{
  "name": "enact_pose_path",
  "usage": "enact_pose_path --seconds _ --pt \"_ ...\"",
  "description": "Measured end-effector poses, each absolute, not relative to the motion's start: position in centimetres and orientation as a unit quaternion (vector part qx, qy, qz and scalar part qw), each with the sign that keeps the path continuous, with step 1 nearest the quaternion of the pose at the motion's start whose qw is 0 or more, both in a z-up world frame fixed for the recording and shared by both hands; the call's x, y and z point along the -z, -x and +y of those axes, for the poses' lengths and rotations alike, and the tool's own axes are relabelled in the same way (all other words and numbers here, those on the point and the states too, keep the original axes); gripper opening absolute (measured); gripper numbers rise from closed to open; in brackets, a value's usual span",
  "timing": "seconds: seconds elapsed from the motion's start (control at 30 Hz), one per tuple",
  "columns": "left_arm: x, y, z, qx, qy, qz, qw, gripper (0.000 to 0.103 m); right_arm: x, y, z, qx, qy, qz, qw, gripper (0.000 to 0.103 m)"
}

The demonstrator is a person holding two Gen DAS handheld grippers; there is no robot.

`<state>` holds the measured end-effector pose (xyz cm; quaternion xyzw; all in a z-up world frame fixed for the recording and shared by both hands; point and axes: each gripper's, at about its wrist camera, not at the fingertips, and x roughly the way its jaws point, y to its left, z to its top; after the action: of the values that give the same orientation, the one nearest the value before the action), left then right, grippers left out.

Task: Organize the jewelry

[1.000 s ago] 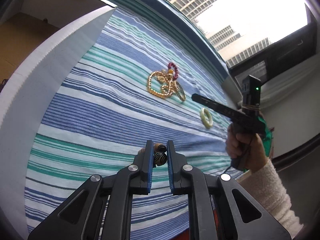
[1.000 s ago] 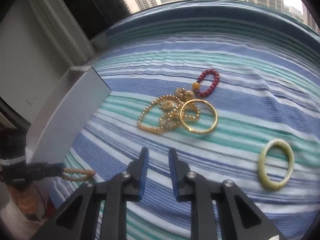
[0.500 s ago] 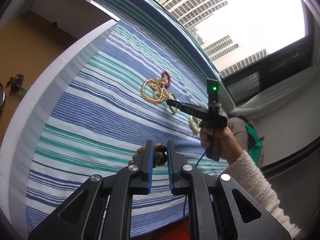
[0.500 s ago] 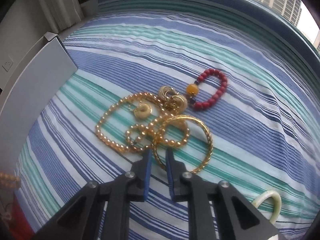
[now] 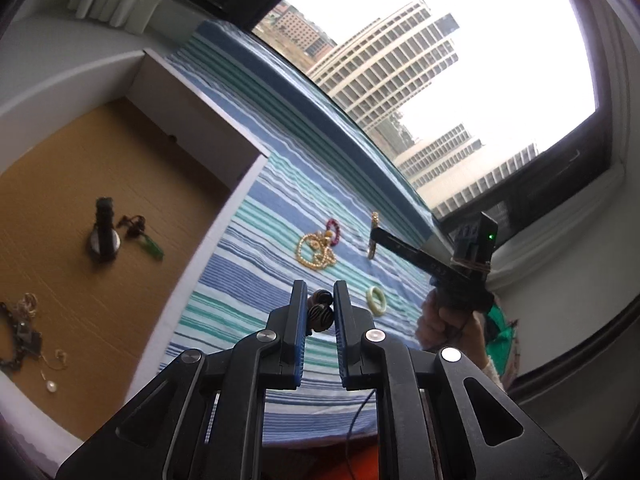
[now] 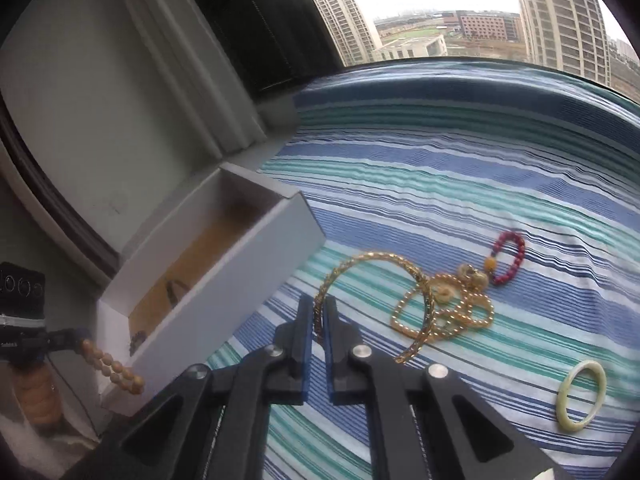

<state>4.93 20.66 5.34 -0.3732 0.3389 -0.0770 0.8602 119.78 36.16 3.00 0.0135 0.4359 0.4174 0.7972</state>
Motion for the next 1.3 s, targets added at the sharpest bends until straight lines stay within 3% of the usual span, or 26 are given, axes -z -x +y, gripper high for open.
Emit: enact_pose_path --seconds 0.27,0.5,0.67,0.73,0.77,0.8,0.87,1.07,1.13,1.2,1.3 --pt "-2.2 -3.6 28.9 -0.083 0.337 0.362 0.865 0.011 -5.9 -114.3 52.4 -0.516 0.049 0.399 0.757 0.005" --pt "4.2 -5.4 30.2 -0.128 0.313 0.439 0.833 0.011 0.7 -116.6 64.2 -0.468 0.152 0.450 0.746 0.006" --pt "6.1 -6.7 28.4 -0.132 0.276 0.479 0.823 0.012 4.9 -117.9 67.0 -0.407 0.204 0.468 0.758 0.011" --pt "6.0 -6.7 27.9 -0.138 0.268 0.476 0.826 0.023 5.4 -118.2 66.8 -0.400 0.193 0.474 0.760 0.032" --pt "5.8 -6.4 27.8 -0.141 0.265 0.470 0.830 0.037 5.3 -118.2 66.5 -0.403 0.180 0.474 0.762 0.040" --pt "5.4 -6.1 27.5 -0.146 0.261 0.463 0.835 0.053 4.9 -118.0 66.0 -0.407 0.166 0.472 0.764 0.040" --pt "4.3 -5.6 26.8 -0.157 0.245 0.446 0.846 0.063 3.7 -117.1 64.7 -0.415 0.149 0.457 0.773 0.040" --pt "0.6 -5.7 21.9 -0.129 0.191 0.394 0.890 0.076 0.0 -112.5 57.4 -0.425 0.117 0.391 0.808 0.044" --pt "-0.3 -5.8 19.3 -0.106 0.175 0.380 0.902 0.084 -0.6 -110.8 54.4 -0.418 0.110 0.375 0.820 0.048" --pt "-0.6 -6.2 16.5 -0.075 0.164 0.373 0.910 0.093 -1.1 -109.0 50.9 -0.402 0.113 0.357 0.836 0.058" --pt "-0.3 -7.0 12.5 -0.031 0.148 0.375 0.915 0.097 -1.3 -107.2 46.4 -0.364 0.120 0.341 0.859 0.064"
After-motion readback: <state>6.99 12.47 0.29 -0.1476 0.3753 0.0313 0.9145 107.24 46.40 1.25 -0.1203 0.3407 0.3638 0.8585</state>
